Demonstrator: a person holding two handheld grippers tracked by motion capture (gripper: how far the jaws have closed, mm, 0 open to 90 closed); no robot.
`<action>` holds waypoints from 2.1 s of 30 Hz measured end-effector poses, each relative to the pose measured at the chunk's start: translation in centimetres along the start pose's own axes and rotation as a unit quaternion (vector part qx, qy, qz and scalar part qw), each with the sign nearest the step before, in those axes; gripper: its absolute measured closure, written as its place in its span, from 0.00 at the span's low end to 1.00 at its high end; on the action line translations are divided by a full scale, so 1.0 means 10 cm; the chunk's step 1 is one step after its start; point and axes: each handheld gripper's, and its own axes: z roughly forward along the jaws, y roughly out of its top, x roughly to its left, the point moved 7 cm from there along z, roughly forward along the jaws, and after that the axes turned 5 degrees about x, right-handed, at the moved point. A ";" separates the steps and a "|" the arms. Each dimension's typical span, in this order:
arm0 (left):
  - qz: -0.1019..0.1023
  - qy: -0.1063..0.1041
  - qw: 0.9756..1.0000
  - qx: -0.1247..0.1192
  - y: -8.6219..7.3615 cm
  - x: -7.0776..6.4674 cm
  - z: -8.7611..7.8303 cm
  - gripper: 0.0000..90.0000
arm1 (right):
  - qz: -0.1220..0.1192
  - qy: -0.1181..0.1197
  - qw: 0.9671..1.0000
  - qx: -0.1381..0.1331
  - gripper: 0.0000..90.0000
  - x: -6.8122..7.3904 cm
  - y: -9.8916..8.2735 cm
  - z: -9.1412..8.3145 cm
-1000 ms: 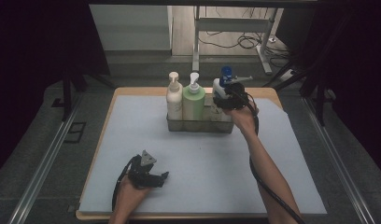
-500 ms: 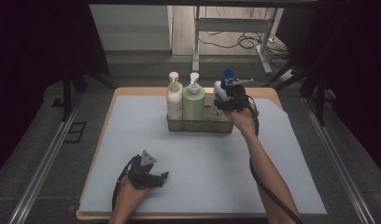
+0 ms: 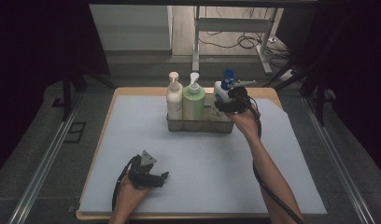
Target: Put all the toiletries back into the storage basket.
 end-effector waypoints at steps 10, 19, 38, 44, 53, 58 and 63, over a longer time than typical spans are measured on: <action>0.000 0.000 1.000 0.000 0.00 0.00 0.00 0.14 | -0.007 0.008 1.000 -0.002 0.36 -0.01 -0.09 -0.15; 0.000 0.001 1.000 0.001 0.00 0.00 0.00 0.14 | -0.005 0.025 1.000 -0.001 0.40 -0.01 -0.24 -0.24; 0.001 0.001 1.000 0.001 0.00 0.00 0.00 0.14 | -0.004 0.018 1.000 0.026 0.59 -0.13 -0.59 -0.36; 0.001 0.001 1.000 0.001 0.00 0.00 0.00 0.14 | 0.003 0.004 1.000 0.024 0.75 -0.23 -0.58 -0.35; 0.001 0.001 1.000 0.001 0.00 0.00 0.00 0.14 | 0.017 -0.021 0.999 0.031 0.95 -0.37 -0.49 -0.17; 0.001 0.001 1.000 0.001 0.00 0.00 0.00 0.14 | 0.029 -0.025 0.999 0.034 1.00 -0.41 -0.45 -0.07; 0.001 0.001 1.000 0.001 0.00 0.00 0.00 0.14 | 0.037 -0.021 0.998 0.038 1.00 -0.43 -0.42 0.03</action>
